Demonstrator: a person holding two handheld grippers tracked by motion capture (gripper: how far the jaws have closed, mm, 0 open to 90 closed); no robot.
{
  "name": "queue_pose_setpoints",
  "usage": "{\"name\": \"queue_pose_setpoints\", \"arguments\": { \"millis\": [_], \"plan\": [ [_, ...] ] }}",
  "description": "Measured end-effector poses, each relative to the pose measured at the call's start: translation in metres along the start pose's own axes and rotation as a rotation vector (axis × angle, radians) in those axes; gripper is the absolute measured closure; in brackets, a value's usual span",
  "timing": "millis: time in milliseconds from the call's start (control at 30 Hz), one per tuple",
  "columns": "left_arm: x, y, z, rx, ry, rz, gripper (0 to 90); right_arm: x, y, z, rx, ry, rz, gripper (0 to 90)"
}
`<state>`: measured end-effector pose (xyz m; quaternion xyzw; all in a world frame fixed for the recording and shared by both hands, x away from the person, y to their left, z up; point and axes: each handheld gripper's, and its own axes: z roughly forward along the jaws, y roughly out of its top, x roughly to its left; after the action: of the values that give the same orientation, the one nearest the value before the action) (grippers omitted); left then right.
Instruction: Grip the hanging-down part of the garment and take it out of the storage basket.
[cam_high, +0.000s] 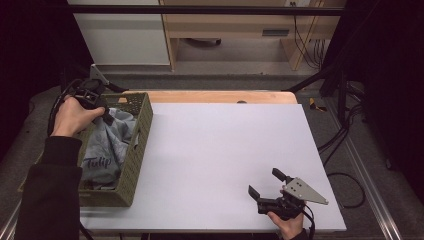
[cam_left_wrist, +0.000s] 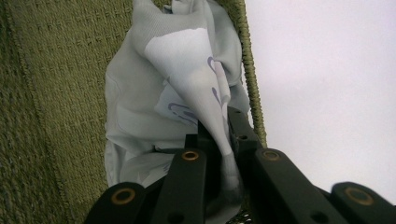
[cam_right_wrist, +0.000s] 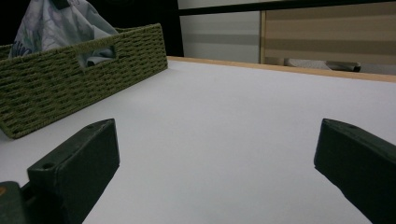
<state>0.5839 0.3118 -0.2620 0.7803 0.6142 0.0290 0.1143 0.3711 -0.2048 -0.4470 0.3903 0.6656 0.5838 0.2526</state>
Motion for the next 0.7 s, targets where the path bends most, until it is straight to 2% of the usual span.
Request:
{"name": "queue_pose_setpoints", "arguments": {
  "millis": [333,700],
  "plan": [
    [-0.001,-0.002,-0.006,-0.011,0.007,0.002,85.3,0.000,0.000,0.000,0.007,0.001,0.000,0.3],
    [-0.003,-0.010,-0.042,-0.079,0.010,-0.006,85.6,0.000,0.001,0.001,0.008,0.006,-0.012,0.3]
  ]
}}
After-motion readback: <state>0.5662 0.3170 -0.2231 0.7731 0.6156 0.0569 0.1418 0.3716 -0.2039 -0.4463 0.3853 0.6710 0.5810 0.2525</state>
